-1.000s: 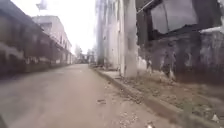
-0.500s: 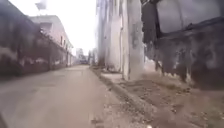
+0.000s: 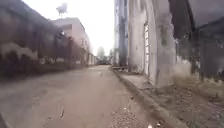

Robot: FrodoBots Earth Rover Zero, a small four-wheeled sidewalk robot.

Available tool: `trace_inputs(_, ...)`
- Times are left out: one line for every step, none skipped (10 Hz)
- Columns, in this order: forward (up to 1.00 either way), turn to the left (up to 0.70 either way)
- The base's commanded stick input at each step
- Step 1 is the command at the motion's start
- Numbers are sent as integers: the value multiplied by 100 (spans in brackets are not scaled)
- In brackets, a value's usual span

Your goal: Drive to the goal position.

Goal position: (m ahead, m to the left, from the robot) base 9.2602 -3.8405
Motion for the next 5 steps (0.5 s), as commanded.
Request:
trace_inputs(100,0)
trace_inputs(100,0)
trace_inputs(100,0)
trace_inputs(100,0)
trace_inputs(100,-12)
